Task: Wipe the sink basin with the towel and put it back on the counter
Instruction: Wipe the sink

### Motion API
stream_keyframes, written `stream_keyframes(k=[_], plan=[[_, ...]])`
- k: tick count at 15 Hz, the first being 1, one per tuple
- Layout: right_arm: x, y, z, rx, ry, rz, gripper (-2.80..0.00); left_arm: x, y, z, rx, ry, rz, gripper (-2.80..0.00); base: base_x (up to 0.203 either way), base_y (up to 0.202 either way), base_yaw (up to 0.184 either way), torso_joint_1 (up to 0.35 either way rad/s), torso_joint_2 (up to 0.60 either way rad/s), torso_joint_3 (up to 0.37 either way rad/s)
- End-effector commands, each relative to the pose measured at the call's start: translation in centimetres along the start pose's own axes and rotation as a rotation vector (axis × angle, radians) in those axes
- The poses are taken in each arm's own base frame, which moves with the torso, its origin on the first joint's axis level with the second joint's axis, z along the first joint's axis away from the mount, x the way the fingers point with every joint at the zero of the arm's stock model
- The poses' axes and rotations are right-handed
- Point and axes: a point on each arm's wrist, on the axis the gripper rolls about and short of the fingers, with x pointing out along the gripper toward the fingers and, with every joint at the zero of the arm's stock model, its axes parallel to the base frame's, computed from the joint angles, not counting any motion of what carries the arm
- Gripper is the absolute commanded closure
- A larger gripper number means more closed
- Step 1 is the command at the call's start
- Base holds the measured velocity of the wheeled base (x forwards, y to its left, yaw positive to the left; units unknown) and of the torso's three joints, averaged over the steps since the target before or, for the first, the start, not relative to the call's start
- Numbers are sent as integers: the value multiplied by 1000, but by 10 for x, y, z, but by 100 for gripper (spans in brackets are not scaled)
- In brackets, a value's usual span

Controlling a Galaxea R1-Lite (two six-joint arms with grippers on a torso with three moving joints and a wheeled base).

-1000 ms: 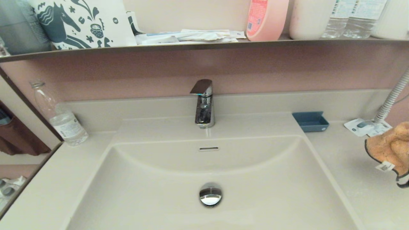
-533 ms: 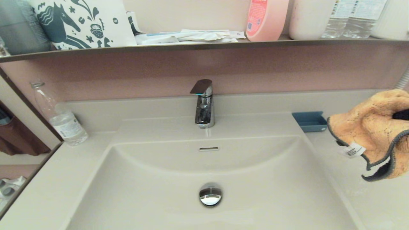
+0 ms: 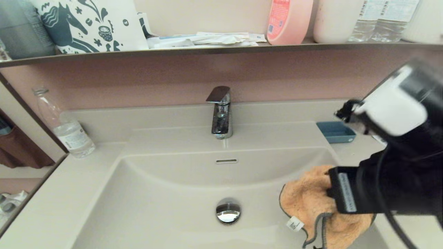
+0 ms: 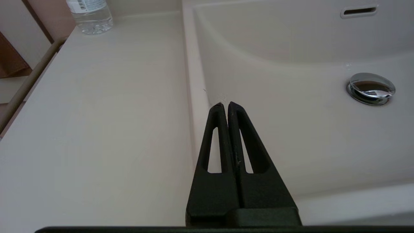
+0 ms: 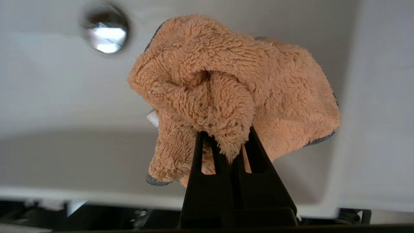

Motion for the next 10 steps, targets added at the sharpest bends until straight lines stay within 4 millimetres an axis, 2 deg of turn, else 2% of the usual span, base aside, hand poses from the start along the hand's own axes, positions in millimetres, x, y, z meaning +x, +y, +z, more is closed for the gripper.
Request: stream_keyframes(k=[1,5,10], plan=[[36,14,-16,-51,71,-73,0,0,0,0,0,2,0,0,0,0,0,0,0,0],[91,39,-43,-94,125,-115,0,0,0,0,0,2,0,0,0,0,0,0,0,0],[144,54,-64,-136,181,-244,0,0,0,0,0,2,0,0,0,0,0,0,0,0]])
